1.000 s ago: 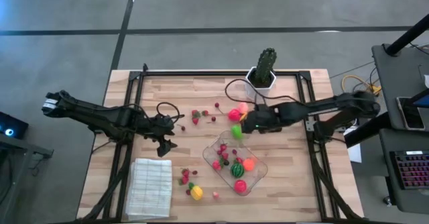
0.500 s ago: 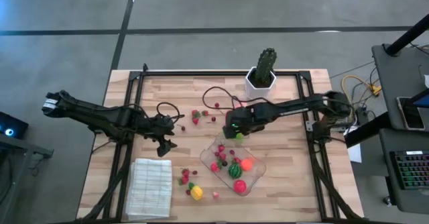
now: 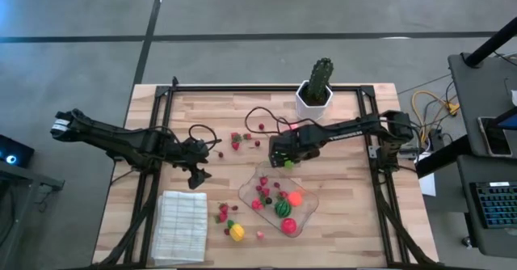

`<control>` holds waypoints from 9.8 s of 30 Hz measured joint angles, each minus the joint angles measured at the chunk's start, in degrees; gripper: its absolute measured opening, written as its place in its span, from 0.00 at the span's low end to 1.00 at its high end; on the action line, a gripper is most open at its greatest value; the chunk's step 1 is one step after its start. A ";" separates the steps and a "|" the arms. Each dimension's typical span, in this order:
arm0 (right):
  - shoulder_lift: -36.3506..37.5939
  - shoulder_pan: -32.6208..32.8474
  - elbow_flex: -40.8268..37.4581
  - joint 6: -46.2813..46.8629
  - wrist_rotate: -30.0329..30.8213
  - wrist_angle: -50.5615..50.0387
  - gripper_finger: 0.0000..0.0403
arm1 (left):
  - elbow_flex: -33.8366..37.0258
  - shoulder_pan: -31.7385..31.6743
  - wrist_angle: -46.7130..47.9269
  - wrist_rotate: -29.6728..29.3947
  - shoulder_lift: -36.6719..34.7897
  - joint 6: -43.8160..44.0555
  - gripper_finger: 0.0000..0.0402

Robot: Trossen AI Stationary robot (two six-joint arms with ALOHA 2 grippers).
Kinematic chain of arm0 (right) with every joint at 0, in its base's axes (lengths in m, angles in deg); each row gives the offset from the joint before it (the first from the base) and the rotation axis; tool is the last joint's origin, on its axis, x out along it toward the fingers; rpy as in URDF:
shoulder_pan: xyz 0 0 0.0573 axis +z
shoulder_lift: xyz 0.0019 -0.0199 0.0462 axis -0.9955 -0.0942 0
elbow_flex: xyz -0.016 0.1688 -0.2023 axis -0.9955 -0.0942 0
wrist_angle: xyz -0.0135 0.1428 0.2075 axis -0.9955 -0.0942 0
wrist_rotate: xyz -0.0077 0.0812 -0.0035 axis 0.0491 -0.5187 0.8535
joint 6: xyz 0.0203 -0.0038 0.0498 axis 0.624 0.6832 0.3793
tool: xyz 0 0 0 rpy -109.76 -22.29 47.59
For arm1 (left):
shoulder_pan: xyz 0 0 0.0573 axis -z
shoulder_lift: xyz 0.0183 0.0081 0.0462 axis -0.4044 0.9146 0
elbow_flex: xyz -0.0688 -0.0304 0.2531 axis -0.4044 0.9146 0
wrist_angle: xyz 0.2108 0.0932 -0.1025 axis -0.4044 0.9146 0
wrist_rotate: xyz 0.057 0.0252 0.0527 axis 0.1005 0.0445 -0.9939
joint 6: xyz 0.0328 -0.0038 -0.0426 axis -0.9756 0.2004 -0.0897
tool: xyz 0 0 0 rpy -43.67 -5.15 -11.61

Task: Pick and placing Produce into tupperware
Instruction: Put the green melon into the transparent bin, then put the red strawberry into the transparent bin

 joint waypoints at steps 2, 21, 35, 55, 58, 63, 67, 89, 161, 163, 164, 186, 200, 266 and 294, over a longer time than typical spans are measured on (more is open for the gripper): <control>0.00 -0.08 0.13 -0.10 0.06 0.32 0.81 | 0.08 0.00 0.04 0.00 0.00 -0.14 0.68; -4.55 -1.73 0.15 -3.32 0.50 2.19 0.81 | 0.12 0.00 -0.05 0.00 0.00 -0.33 0.68; -5.68 -3.76 0.15 -4.77 -4.02 5.01 0.75 | 0.12 0.00 -0.10 -0.02 0.00 0.04 0.68; -4.30 -3.59 -0.09 -4.13 -3.07 3.41 0.55 | 0.18 0.00 -0.10 -0.02 0.00 0.02 0.68; -1.63 -3.45 -0.11 -2.99 -1.65 3.53 0.55 | 0.18 0.01 -0.11 -0.02 0.00 0.00 0.68; 5.26 -2.65 -0.05 -1.36 0.20 3.55 0.55 | 0.18 0.02 -0.23 -0.07 0.00 0.00 0.68; 12.32 -0.40 0.81 -1.09 2.08 4.48 0.55 | 0.18 0.02 -0.58 -0.07 0.00 -0.02 0.68; 4.76 19.95 9.84 -3.50 1.37 7.40 0.55 | 0.21 0.00 -2.08 0.03 0.04 -0.04 0.68; 11.26 20.42 13.61 4.28 21.05 -9.55 0.92 | -1.48 22.19 -27.13 -8.86 30.21 -10.91 0.68; 11.26 20.42 13.61 4.17 21.05 -9.55 0.92 | -1.38 22.23 -27.60 -8.86 30.21 -10.80 0.68; 11.26 20.42 13.59 4.13 21.05 -9.57 0.92 | -1.33 22.23 -27.57 -8.85 30.21 -10.62 0.68; 11.23 20.42 13.57 1.90 21.51 -9.75 0.92 | -0.10 22.32 -31.81 -5.84 35.59 -12.39 0.68; 11.21 20.42 13.57 2.74 21.49 -9.70 0.92 | -0.12 22.29 -31.88 -7.41 35.69 -13.84 0.52; 15.78 21.31 13.50 10.80 28.93 -13.86 0.92 | -10.07 11.28 -18.79 -16.61 14.12 -17.54 0.70; -0.52 45.90 13.30 48.09 16.46 10.82 0.92 | -2.78 13.67 -5.34 3.65 8.56 -8.03 0.71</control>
